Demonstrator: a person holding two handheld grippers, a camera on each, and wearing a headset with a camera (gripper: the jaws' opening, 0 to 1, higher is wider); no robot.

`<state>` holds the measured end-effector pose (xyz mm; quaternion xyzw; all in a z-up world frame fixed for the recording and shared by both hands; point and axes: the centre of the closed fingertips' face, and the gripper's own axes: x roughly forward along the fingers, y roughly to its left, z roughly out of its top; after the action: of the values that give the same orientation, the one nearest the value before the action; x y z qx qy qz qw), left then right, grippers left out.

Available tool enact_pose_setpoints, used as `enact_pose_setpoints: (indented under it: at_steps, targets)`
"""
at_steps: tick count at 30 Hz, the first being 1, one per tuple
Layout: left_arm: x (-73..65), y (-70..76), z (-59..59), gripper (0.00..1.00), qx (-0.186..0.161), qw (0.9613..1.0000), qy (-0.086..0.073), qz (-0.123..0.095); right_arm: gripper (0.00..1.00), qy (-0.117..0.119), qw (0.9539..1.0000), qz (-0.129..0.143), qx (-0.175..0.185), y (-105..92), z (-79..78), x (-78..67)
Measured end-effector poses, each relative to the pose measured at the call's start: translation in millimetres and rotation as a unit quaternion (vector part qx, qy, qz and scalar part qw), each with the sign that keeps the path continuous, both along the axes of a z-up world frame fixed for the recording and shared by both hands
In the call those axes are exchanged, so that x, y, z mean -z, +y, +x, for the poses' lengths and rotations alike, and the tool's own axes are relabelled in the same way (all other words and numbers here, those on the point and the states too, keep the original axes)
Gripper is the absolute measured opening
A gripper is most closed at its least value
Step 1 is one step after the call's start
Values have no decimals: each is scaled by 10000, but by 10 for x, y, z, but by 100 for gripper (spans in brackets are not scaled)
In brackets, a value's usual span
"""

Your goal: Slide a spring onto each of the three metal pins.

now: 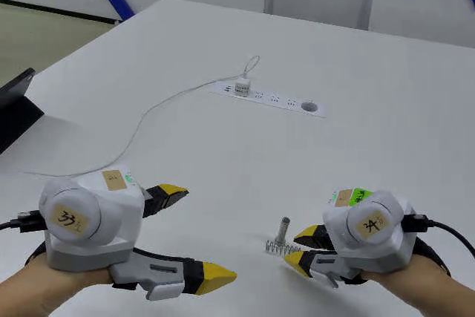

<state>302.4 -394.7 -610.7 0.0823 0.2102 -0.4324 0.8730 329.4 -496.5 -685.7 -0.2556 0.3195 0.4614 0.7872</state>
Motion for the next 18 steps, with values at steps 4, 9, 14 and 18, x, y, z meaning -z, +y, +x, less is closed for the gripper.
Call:
enact_pose_setpoints:
  at_steps: [4,9,14,18]
  targets:
    - [7,5,7,86,-13,10000,0,15,18,84,9999,-31,50,-24,15,43]
    - [21,-13,-4,86,-4,10000,27,2,18,164,9999,-31,-30,-10,-28,68]
    - [36,-45,-29,85,59,10000,58,19,18,168,9998,-66,-113,16,-45,100]
    - [33,-43,-28,85,63,10000,59,14,18,248,9996,-71,-135,35,-71,136]
